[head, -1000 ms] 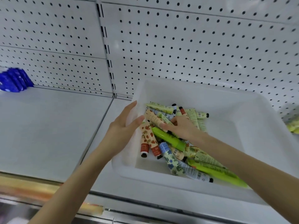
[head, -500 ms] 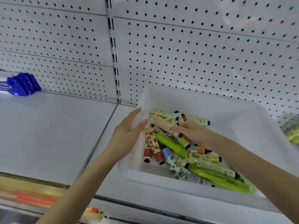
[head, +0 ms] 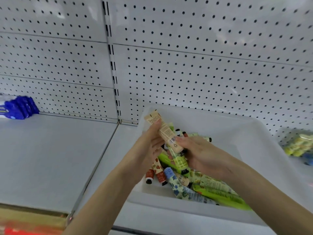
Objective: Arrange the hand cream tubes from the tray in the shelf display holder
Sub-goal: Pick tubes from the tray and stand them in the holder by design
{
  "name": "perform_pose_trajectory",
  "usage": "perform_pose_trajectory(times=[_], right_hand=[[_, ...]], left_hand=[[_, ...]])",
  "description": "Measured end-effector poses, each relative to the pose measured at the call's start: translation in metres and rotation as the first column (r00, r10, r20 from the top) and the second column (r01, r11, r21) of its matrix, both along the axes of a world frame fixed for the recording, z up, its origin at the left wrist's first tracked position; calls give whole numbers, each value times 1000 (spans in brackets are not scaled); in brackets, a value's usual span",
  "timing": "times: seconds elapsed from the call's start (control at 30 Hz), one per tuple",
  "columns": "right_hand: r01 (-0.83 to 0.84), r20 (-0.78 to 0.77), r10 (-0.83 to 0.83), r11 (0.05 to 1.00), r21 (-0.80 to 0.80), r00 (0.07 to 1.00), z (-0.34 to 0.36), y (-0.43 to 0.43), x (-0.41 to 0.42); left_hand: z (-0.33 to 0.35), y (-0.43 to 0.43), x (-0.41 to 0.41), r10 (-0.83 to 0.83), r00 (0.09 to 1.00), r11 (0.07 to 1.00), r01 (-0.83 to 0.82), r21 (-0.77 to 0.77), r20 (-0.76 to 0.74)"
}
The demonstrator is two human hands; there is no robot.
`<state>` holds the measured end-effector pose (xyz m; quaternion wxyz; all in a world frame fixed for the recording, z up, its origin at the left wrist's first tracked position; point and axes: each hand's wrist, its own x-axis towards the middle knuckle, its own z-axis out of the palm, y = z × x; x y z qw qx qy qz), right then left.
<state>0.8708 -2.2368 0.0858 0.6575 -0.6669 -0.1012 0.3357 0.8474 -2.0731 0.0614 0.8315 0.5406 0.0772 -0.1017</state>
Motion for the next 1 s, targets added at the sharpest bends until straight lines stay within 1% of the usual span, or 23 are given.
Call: perform_pose_trajectory(times=[0.13,0.2,0.33,0.47,0.6,0.73,0.8,0.9,1.0], right_hand=[[21,84,-12,995,-97,996,-3,5,-5],[30,94,-18,992,-122,995,-5,8,-8],[36,91,-28,996,-84,995,-8,12,-11],[19,75,-18,1000,-19,997,-10,12,-16],[45,5,-45,998,33,999,-15,11,-19],[36,-111,-25,995,98,994,-17,8,-26],[51,-145,-36,994,97,989,-20,5,-28],[70,-178,-59,996,56,982,-22,-1,-31],[50,-216,-35,997,62,976,-22,-4,-34]], left_hand=[[-3,-3,-1,27,1000,999,-26,-46,2],[-3,-4,-4,41,999,998,-40,-49,15],[-4,-2,-10,66,995,998,-65,-21,71],[-2,-1,-17,47,995,999,-46,-15,93],[-2,-1,-21,44,992,999,-42,-16,121],[-4,1,-24,53,991,999,-52,-13,119],[-5,2,-25,66,991,998,-64,-20,112],[-5,4,-26,102,988,994,-97,-47,115],[-4,4,-27,129,984,989,-119,-85,127]])
